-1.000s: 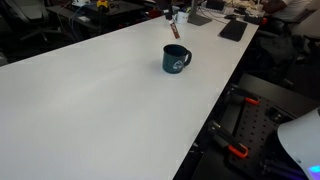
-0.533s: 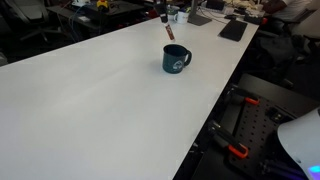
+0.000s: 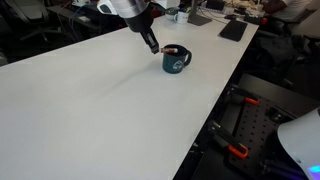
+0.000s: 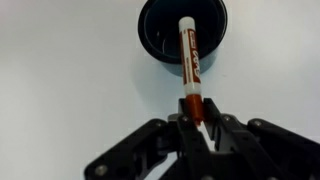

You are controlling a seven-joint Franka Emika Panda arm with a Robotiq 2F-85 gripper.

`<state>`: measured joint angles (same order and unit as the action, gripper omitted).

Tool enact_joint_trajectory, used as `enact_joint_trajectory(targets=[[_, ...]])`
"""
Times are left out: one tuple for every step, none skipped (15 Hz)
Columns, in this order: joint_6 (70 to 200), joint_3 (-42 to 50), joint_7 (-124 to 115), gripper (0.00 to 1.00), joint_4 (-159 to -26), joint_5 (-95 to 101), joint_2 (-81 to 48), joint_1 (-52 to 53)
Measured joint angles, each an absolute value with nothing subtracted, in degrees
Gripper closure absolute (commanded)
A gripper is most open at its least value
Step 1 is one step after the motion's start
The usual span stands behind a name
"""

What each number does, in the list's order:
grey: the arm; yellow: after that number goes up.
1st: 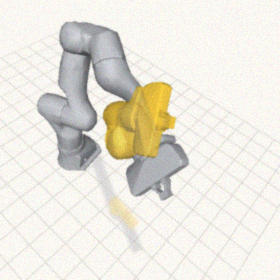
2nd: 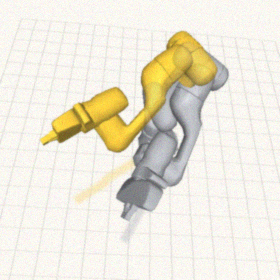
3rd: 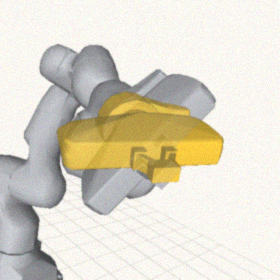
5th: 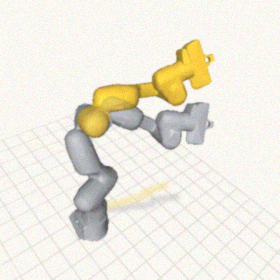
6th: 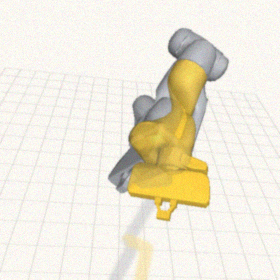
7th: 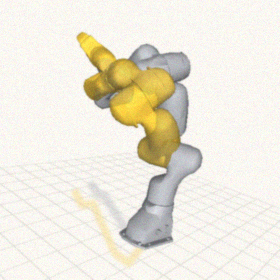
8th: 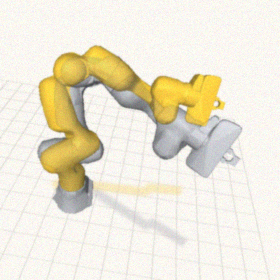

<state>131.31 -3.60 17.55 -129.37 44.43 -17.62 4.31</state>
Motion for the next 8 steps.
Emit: enact_joint_trajectory(targets=[[131.10, -3.69, 17.72, 0.95, -128.19, 45.05, -19.26, 4.58], [130.82, -3.71, 17.82, 0.95, -126.97, 45.58, -20.67, 4.81], [130.43, -3.73, 17.87, 0.95, -125.76, 45.92, -21.80, 4.98], [129.96, -3.78, 17.99, 0.95, -124.61, 45.99, -22.70, 5.07], [129.49, -3.85, 18.03, 0.95, -123.57, 46.02, -23.36, 5.12], [129.01, -3.90, 18.04, 0.95, -122.56, 46.02, -23.93, 5.19], [128.69, -3.93, 18.04, 0.95, -121.71, 46.03, -24.44, 5.30], [128.24, -3.93, 18.04, 0.95, -120.84, 46.04, -24.98, 5.51]])
